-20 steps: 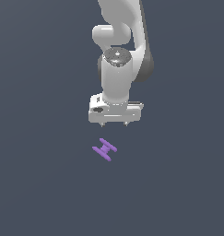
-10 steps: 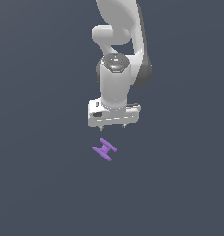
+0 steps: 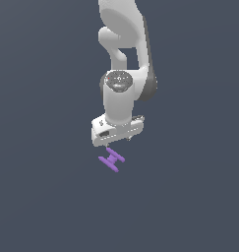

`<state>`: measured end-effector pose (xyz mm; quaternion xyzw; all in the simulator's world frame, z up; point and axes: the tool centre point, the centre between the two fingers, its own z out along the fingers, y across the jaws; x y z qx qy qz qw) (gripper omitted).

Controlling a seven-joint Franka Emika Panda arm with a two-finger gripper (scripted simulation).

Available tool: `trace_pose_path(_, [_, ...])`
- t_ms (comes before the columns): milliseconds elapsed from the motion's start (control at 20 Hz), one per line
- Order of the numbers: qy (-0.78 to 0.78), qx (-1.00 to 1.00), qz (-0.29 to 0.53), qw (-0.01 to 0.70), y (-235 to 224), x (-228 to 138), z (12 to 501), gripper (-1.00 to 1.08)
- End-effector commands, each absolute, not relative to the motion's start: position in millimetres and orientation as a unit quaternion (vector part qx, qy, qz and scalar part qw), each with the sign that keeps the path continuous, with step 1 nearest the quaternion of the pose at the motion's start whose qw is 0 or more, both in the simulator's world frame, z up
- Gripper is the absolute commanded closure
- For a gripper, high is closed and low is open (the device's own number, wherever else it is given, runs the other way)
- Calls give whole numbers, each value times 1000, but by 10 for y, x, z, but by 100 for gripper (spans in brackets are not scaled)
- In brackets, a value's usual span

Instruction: Pick up the object and move it to a goal position.

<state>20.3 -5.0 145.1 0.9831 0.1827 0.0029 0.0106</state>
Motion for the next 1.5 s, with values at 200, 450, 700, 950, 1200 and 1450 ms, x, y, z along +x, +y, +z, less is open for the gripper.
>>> trace_pose_path(200, [266,964,0,10,-137,275,1222,-92])
trace_pose_path(450, [328,945,-1,8,-203,324,1044,-92])
trace_pose_path(700, [385,923,-1,5,-263,363,876,-92])
trace_pose_path(950, [426,905,-1,3,-307,390,752,-92])
trace_pose_path(1200, [451,893,0,1,-334,405,674,-92])
trace_pose_path(1450, [461,887,0,0,-345,410,642,-92])
